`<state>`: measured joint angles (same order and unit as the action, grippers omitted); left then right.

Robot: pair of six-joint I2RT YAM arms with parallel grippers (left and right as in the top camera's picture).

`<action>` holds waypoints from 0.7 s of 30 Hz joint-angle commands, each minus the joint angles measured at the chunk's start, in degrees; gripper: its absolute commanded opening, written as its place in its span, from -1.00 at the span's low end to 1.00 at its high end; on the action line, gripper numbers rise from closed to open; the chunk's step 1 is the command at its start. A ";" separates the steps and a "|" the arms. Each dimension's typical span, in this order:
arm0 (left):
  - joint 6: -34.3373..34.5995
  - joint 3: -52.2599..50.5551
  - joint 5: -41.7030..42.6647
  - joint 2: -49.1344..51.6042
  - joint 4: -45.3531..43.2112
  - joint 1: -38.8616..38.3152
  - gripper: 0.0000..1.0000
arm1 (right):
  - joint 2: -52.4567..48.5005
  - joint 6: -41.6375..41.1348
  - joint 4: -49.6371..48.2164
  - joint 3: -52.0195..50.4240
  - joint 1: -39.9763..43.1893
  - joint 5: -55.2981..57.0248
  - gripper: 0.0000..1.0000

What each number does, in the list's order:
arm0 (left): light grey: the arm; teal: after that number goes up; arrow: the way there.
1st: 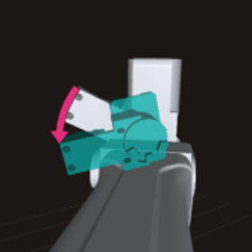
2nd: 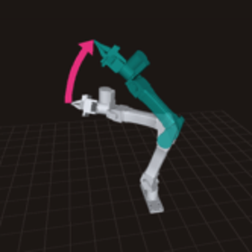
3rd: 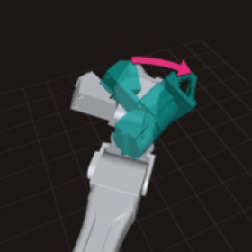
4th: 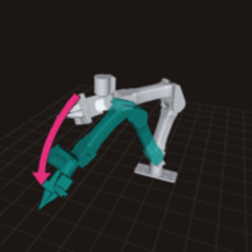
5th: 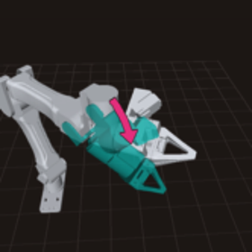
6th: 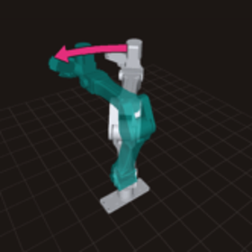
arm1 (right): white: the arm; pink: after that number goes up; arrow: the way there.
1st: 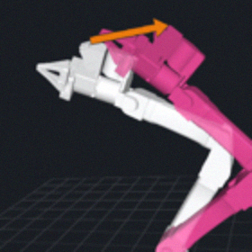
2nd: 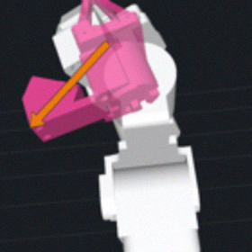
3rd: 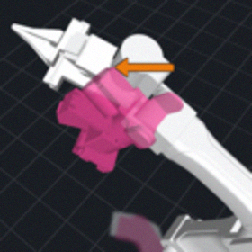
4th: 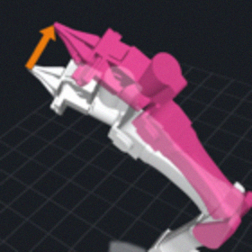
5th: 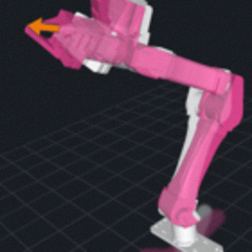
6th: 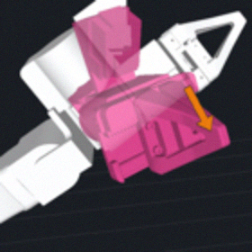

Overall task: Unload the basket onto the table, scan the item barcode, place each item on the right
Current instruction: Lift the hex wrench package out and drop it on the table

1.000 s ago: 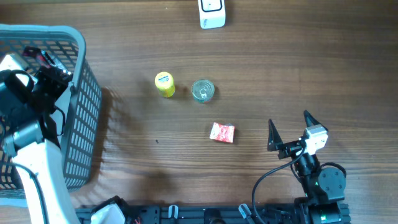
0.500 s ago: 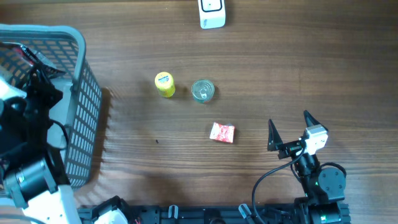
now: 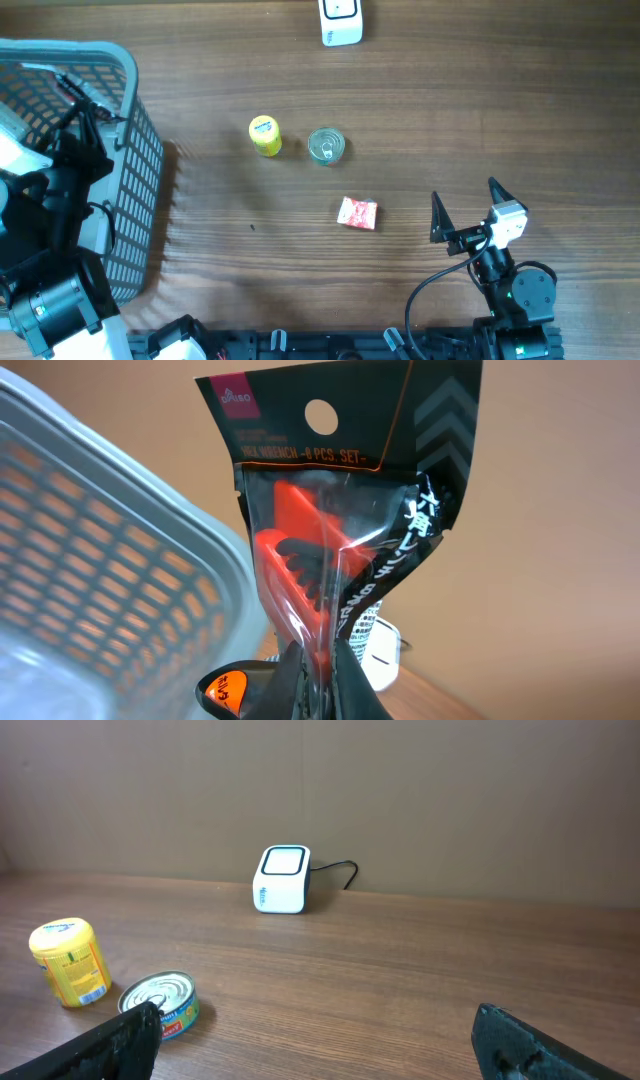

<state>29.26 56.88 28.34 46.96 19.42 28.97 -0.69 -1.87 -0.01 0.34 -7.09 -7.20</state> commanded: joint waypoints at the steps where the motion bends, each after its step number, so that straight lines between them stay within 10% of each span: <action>1: 1.73 1.53 9.75 0.04 -0.68 -0.26 -0.92 | 0.04 0.35 -0.33 -0.04 -0.22 0.76 1.00; 21: 8.92 1.53 42.49 0.02 -5.14 -0.28 -0.92 | 0.04 0.35 -0.33 -0.04 -0.22 0.76 1.00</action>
<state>34.74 56.88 62.74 47.09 15.22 28.97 -0.69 -1.89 -0.01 0.34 -7.09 -7.20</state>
